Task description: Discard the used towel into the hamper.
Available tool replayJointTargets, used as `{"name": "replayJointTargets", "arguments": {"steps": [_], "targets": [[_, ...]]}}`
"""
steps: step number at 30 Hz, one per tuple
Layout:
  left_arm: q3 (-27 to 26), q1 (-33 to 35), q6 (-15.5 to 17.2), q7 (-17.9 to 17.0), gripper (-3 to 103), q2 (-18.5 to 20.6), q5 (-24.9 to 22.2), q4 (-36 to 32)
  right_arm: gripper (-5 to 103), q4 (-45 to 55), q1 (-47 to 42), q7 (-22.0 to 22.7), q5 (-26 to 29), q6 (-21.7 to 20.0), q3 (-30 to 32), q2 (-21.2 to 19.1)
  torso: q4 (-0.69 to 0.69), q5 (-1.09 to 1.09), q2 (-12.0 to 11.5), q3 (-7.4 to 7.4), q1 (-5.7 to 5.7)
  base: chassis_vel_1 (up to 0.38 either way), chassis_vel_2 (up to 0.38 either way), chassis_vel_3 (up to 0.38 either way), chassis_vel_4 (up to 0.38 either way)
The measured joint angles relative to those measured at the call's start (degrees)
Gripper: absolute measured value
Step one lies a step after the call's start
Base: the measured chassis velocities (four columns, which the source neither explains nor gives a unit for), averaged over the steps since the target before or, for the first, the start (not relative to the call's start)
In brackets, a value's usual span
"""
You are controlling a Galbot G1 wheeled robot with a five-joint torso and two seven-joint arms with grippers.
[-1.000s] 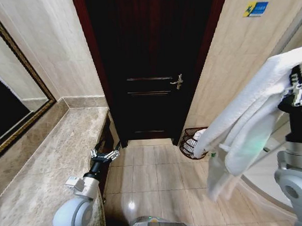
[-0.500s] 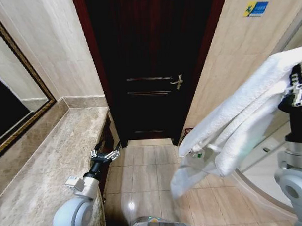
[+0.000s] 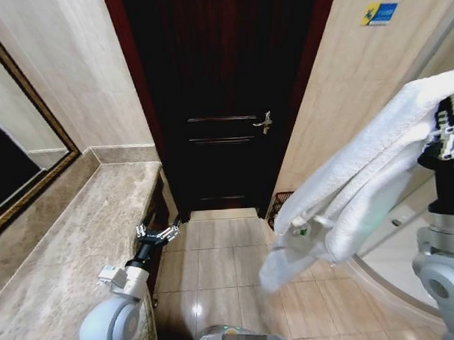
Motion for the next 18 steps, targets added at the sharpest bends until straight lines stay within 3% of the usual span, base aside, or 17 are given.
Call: {"name": "replayJointTargets", "arguments": {"steps": [18], "targets": [[0.0, 0.0, 0.0, 0.0, 99, 0.01, 0.0, 0.0, 4, 0.0, 0.0, 0.01, 0.0, 0.0, 0.0, 0.0, 0.01, -0.01, 0.0, 0.0, 0.0, -0.017, -0.011, -0.016, -0.011]]}}
